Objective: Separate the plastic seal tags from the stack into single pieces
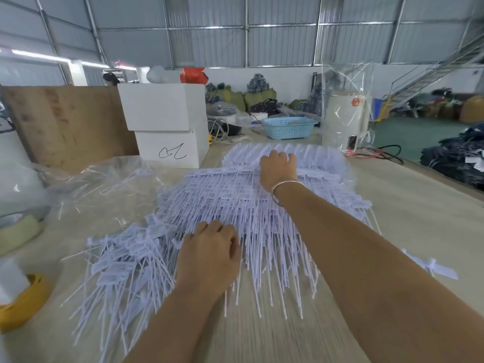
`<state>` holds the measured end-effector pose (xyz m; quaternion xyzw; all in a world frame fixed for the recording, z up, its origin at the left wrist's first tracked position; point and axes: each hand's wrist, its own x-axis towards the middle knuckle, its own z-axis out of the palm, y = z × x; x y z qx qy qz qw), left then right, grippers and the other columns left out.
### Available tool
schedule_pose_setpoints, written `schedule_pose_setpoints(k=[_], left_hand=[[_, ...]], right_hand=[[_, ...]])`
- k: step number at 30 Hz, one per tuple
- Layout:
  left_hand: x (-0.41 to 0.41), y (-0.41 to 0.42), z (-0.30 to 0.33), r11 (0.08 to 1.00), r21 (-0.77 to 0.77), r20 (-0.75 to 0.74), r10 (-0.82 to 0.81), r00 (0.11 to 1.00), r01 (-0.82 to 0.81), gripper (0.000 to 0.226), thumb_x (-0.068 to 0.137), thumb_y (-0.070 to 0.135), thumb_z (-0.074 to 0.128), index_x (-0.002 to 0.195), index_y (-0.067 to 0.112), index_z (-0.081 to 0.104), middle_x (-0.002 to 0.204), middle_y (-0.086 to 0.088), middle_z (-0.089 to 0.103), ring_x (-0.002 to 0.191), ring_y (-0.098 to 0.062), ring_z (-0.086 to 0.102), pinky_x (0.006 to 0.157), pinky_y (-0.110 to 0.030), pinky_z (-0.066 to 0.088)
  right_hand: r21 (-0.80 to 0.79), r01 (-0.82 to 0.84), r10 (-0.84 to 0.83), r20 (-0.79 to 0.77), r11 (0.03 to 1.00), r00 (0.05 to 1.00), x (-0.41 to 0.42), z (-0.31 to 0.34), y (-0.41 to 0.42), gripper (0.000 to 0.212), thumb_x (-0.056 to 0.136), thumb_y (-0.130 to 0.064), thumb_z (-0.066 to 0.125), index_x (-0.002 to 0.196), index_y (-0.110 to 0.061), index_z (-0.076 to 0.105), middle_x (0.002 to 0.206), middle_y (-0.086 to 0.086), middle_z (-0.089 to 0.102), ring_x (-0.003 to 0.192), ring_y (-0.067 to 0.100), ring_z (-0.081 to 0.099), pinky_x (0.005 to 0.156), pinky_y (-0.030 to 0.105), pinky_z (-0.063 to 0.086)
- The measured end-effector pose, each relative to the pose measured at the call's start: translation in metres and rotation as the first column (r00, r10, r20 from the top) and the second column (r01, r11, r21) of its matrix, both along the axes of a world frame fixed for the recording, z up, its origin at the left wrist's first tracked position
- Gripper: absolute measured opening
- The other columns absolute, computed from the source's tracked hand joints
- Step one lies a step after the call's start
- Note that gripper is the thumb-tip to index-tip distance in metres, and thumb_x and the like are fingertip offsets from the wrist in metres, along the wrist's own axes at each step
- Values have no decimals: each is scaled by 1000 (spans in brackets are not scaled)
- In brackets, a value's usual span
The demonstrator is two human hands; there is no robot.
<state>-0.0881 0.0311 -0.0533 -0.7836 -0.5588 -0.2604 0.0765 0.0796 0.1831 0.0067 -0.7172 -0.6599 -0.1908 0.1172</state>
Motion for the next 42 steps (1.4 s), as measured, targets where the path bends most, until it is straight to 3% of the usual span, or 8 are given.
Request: schedule_pose_setpoints(k=[6,12,20,24,29,34,39,42], left_hand=[[5,-4,8,988,134,241,-101,965,70,20,91,17,48,81,12,65,76,1,63,76,-22,55,66,-38,47],[7,-14,16,965,252,431,-178,884,72,37,91,25,33,83,7,64,75,-3,62,71,-23,54,63,-42,46],[-3,-7,17,983,177,574,-63,816,-48,29,88,21,36,86,9,62,83,-3,60,80,-24,52,74,-45,44],[-5,-3,15,996,71,464,18,886,-57,18,85,9,55,79,23,64,79,9,57,84,-20,51,80,-42,43],[-5,4,37,999,6,704,-34,709,42,17,88,32,49,77,36,61,90,17,60,89,-10,55,73,-26,39],[2,54,57,977,-148,247,187,951,-154,34,93,19,43,123,23,58,132,-1,55,115,-26,52,100,-39,37],[-3,85,45,933,-253,-135,227,965,-255,38,98,26,30,130,26,50,137,0,52,124,-25,44,102,-43,28],[-5,89,34,922,-247,-152,267,952,-298,40,98,28,30,136,32,43,140,2,49,128,-23,41,104,-43,27]], right_hand=[[36,-125,126,-26,992,992,0,39,-36,33,87,-24,48,118,-21,61,120,7,54,105,27,55,96,40,33],[389,-127,59,183,912,981,3,70,-88,12,82,-18,51,84,-16,63,98,8,58,72,23,46,87,38,29],[-184,-213,161,-258,960,952,24,17,-122,19,89,-32,41,95,-17,50,88,0,53,79,22,50,69,31,39],[-128,-236,193,-282,963,940,35,-30,-133,27,97,-44,33,97,-20,45,75,-1,49,67,24,51,57,31,33],[26,-269,265,-275,963,924,43,-42,-133,28,99,-42,35,105,-17,47,67,-3,46,67,27,53,57,31,35],[119,-277,301,-318,953,899,44,-41,-134,23,99,-44,35,92,-23,35,72,-3,46,73,29,57,57,32,38],[142,-224,262,-371,964,891,52,-36,-135,23,98,-42,38,86,-22,34,63,-7,39,62,23,44,55,31,35],[114,-172,205,-443,979,873,63,-25,-139,23,95,-40,42,84,-20,41,62,-4,44,62,25,46,54,31,34]])
